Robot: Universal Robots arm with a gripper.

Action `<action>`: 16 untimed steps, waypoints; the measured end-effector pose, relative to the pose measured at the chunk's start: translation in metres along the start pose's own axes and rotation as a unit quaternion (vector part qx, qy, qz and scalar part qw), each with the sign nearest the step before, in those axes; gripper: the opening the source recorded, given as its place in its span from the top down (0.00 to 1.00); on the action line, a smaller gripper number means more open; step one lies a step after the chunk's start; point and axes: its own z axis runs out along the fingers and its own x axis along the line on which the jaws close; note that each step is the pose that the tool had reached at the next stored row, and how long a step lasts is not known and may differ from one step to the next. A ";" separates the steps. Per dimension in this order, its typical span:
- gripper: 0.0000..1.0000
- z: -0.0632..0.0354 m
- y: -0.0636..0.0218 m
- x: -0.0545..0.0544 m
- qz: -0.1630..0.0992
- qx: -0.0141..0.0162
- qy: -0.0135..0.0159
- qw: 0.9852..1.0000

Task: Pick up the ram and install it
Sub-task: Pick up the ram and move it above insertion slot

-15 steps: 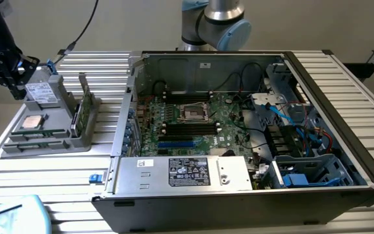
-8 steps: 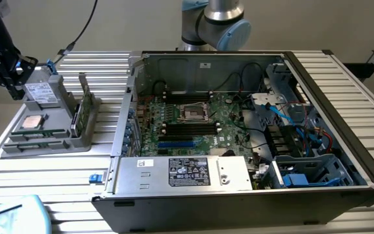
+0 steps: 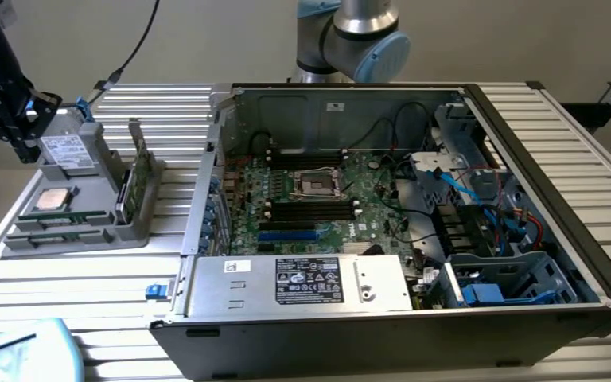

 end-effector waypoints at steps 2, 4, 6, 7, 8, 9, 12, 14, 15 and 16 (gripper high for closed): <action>0.90 0.0001 0.0006 0.000 0.000 0.001 0.000 1.000; 0.90 0.0002 0.0005 0.000 -0.013 0.002 0.000 1.000; 0.90 0.0002 0.0005 0.000 -0.031 0.004 0.001 0.999; 0.90 0.0002 0.0005 0.000 -0.041 0.005 0.001 0.999; 0.90 0.0003 0.0005 0.000 -0.049 0.006 0.001 0.999; 0.90 0.0002 0.0005 0.000 -0.058 0.007 0.002 0.998; 0.90 0.0003 0.0005 0.000 -0.086 0.010 0.003 0.996; 0.90 0.0003 0.0005 0.000 -0.104 0.011 0.003 0.995; 0.90 0.0004 0.0005 0.000 -0.112 0.012 0.004 0.994; 0.90 0.0004 0.0005 0.000 -0.122 0.013 0.004 0.992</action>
